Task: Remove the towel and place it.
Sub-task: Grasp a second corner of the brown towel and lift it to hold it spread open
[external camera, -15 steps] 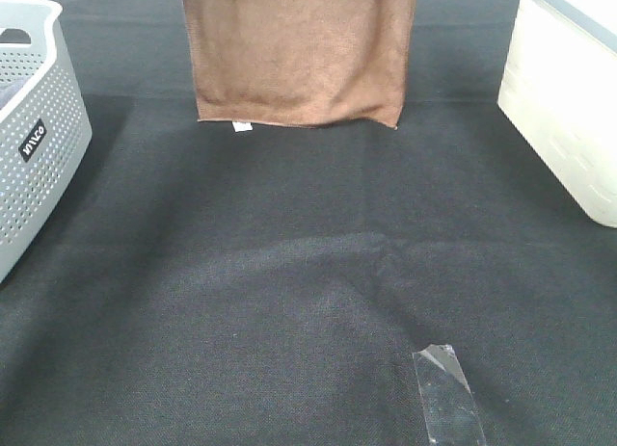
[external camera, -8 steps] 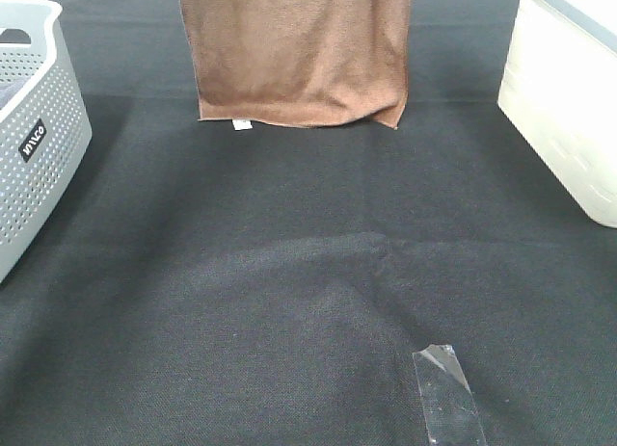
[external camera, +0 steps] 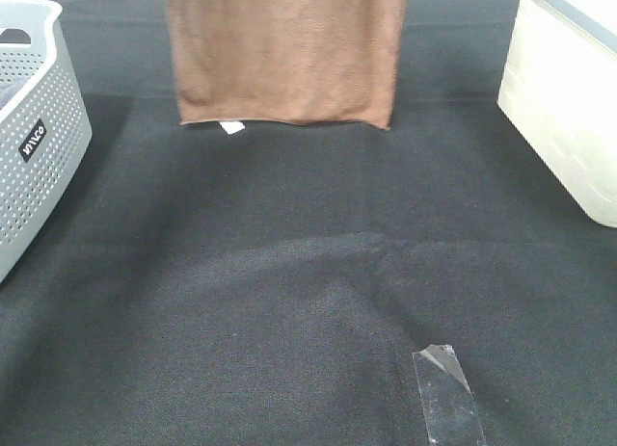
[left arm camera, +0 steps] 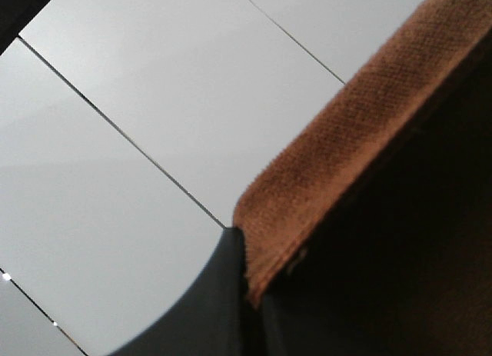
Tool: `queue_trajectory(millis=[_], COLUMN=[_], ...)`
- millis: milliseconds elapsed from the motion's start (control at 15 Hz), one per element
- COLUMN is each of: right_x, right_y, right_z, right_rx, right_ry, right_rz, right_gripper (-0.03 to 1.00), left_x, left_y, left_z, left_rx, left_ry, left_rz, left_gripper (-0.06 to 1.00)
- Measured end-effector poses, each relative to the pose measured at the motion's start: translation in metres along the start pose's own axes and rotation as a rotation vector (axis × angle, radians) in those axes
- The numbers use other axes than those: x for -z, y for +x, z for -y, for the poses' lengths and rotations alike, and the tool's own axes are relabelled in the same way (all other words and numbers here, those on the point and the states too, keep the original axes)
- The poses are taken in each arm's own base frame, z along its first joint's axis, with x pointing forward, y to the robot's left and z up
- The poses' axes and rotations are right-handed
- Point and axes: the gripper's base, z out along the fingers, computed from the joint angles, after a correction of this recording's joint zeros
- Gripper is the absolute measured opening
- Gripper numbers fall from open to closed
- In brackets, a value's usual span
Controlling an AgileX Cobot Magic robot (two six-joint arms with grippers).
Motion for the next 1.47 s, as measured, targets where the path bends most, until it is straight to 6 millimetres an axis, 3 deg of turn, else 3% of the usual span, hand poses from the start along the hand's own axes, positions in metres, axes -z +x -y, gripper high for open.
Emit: queue_trajectory(millis=[267,467,600,733,933,1200,1467], right_x=[0.0,0.005,0.019,0.043,0.067,0.092,0.106], right_y=[0.004,0.009,-0.004,-0.024,-0.032,-0.024,-0.021], right_z=[0.0,0.001,0.004,0.007,0.006,-0.003,-0.004], right_rx=[-0.022,-0.085,-0.136,-0.196,-0.198,-0.186,-0.161], right_ry=[-0.003,-0.008,-0.015,-0.047,-0.101,-0.223,-0.272], right_rz=[-0.046,-0.203,-0.325,-0.498,-0.697,-0.979,-1.117], right_gripper=[0.0,0.0,0.0,0.0,0.0,0.0,0.0], left_x=[0.001,0.002,0.008,0.026,0.048,0.075,0.083], left_y=[0.003,0.009,0.007,-0.009,-0.023,-0.029,-0.044], left_z=[0.002,0.011,0.024,0.034,0.026,0.017,0.006], left_rx=[0.012,0.061,0.099,0.12,0.198,0.259,0.363], left_ry=[0.03,0.114,0.245,0.432,0.547,0.682,0.695], left_rz=[-0.042,-0.138,-0.264,-0.431,-0.591,-0.807,-0.799], left_gripper=[0.0,0.0,0.0,0.0,0.0,0.0,0.0])
